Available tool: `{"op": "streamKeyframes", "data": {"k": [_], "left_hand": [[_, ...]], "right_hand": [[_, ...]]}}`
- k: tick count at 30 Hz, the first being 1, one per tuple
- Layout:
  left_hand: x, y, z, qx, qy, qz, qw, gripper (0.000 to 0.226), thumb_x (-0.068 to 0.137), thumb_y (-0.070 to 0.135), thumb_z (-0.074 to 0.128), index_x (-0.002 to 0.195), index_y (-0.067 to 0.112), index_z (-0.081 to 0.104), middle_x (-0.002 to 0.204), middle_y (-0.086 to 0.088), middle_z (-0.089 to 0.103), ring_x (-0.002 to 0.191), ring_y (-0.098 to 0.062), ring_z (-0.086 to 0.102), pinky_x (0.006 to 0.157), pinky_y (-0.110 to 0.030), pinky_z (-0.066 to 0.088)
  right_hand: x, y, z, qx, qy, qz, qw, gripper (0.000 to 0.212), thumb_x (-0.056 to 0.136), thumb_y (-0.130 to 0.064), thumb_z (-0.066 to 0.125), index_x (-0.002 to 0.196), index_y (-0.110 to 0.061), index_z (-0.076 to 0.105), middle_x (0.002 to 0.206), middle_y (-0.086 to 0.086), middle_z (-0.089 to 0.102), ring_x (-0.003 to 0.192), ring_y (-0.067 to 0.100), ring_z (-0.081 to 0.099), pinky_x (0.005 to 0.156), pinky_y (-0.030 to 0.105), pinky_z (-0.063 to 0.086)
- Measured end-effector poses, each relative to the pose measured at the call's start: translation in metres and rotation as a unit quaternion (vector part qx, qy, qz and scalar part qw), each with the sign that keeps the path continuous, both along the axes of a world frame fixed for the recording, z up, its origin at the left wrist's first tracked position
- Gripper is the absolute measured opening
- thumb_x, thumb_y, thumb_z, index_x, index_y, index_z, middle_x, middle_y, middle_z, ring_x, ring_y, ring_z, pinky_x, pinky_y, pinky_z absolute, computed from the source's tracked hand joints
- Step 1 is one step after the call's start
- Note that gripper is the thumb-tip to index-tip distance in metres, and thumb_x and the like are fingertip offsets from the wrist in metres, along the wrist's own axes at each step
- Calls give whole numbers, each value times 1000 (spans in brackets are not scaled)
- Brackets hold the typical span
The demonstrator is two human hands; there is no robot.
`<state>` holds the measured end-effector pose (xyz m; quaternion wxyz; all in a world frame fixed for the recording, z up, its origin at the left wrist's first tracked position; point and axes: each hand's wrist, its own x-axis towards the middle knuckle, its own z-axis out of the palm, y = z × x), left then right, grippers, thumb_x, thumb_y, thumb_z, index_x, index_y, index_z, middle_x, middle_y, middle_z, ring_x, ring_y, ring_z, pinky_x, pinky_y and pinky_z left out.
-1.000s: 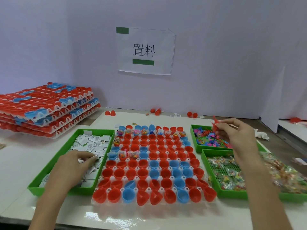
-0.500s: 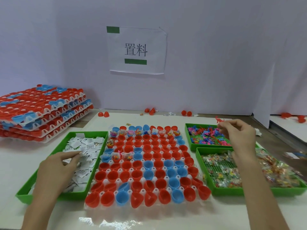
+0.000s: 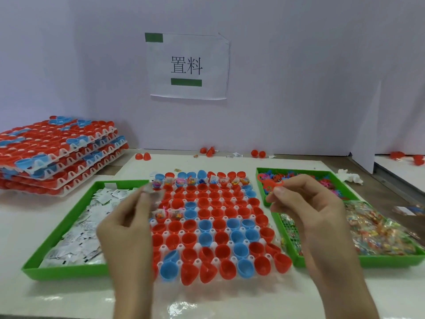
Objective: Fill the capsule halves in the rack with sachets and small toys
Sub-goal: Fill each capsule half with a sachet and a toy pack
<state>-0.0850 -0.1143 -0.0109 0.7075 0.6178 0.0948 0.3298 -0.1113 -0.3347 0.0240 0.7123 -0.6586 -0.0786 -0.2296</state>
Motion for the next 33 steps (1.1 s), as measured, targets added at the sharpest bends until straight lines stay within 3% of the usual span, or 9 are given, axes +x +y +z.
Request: {"op": "streamKeyframes", "data": {"k": [4,8,11,15,23,26,29,31,33], "left_hand": [[-13,-50,6,-149,-4,-170,974,19,75,26,69,90,23,80,92,-2,78,88,-13,74,69,-15,56],[-19,-68,13,-195,-24,-218,956,21,76,23,70,94,20,80,93,-8,78,88,-18,75,70,-18,57],[-23,-73,16,-195,-31,-236,952,25,73,28,70,95,22,80,95,-8,78,90,-19,75,70,-19,57],[-24,-74,14,-177,-25,-236,955,19,77,25,68,91,22,81,91,-9,78,87,-21,75,69,-20,58],[-21,-60,10,-114,-8,-264,958,16,77,24,67,87,23,80,85,-10,77,80,-24,76,67,-21,58],[-17,-37,9,-49,5,-205,978,13,80,23,69,87,26,80,85,-4,78,78,-18,76,64,-18,57],[-10,12,2,83,22,-21,996,11,85,25,70,89,33,76,86,8,77,78,-7,72,67,-22,59],[-6,50,-4,156,62,78,983,14,89,30,68,101,36,74,103,9,72,88,-7,66,82,-31,54],[-1,79,-8,198,150,89,965,25,94,30,64,117,37,68,130,-3,64,95,-20,62,98,-49,47]], "right_hand": [[-10,17,6,-62,-31,59,996,22,67,-38,71,76,-18,71,72,6,70,68,13,68,66,19,55],[-7,26,1,-101,-29,56,993,13,73,-26,83,77,-27,70,76,-2,71,74,10,69,70,19,56],[-4,28,-1,-118,-33,59,991,6,78,-21,70,78,-27,70,85,-5,71,86,14,70,79,24,58],[-2,25,-4,-94,-50,47,993,22,83,-2,74,77,-23,72,91,-10,74,92,9,71,76,17,56],[-1,25,-9,-106,-70,19,992,23,79,4,76,75,-19,73,82,-3,74,82,16,72,72,19,57],[-2,24,-9,-76,-65,31,994,27,78,8,76,74,-18,73,81,-2,74,80,12,72,71,17,56],[-1,20,-8,-65,-58,21,996,29,77,9,75,71,-19,73,80,-2,74,77,10,72,69,15,55],[0,17,-8,-71,-53,13,996,29,77,8,74,71,-19,73,80,-2,75,77,11,72,69,16,56],[1,13,-8,-71,-52,11,996,28,78,7,74,72,-20,73,81,-1,75,79,12,73,70,18,57]]}}
